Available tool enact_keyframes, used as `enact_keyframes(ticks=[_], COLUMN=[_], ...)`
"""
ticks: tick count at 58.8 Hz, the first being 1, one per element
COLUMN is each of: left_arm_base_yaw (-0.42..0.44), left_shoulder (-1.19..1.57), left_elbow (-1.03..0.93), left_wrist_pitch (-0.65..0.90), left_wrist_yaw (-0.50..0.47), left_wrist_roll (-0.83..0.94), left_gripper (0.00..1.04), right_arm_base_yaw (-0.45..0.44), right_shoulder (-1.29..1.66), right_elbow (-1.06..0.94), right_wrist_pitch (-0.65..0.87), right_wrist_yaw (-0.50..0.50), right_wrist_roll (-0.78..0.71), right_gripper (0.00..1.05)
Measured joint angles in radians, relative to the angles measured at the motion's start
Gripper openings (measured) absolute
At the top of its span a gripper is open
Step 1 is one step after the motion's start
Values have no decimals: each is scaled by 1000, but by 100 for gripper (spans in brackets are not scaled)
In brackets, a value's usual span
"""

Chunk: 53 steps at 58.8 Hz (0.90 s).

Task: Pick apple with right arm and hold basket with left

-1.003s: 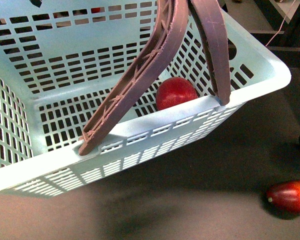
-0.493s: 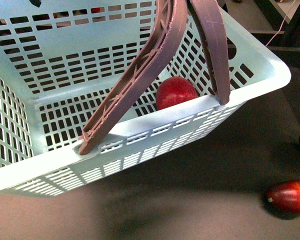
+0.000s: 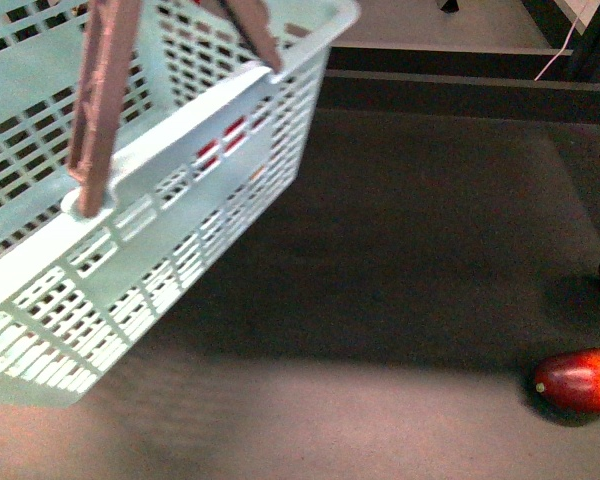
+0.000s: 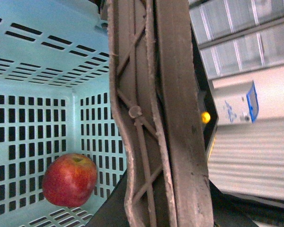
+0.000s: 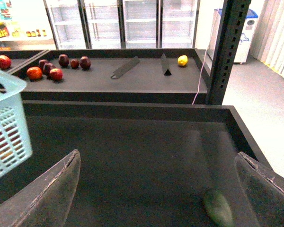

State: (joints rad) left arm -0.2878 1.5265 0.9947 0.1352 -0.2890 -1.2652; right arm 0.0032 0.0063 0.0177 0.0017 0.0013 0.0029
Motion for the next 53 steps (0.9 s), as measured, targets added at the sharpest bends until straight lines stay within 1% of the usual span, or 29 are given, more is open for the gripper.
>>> enact_keyframes(ticks=[2, 9, 16, 31, 36, 45, 53], left_arm_base_yaw=[38, 122, 175, 208, 211, 222, 229], left_shoulder=[6, 57, 142, 234, 241, 242, 239], left_elbow=[-12, -16, -15, 6, 5, -45, -113], left_wrist_pitch=[10, 15, 47, 57, 53, 80, 110], left_wrist_yaw=[-4, -25, -27, -36, -58, -108, -131], left_wrist_roll=[-23, -68, -127, -210, -246, -305, -335], left_gripper=[16, 16, 16, 16, 16, 16, 16], right_arm_base_yaw=[0, 0, 0, 0, 0, 0, 0], right_shoulder=[0, 0, 0, 0, 0, -1, 0], right_elbow=[0, 0, 0, 0, 0, 0, 0], right_wrist_pitch=[0, 0, 0, 0, 0, 0, 0], right_wrist_yaw=[0, 0, 0, 0, 0, 0, 0], right_wrist_roll=[0, 0, 0, 0, 0, 0, 0], right_gripper=[96, 96, 96, 96, 96, 96, 96])
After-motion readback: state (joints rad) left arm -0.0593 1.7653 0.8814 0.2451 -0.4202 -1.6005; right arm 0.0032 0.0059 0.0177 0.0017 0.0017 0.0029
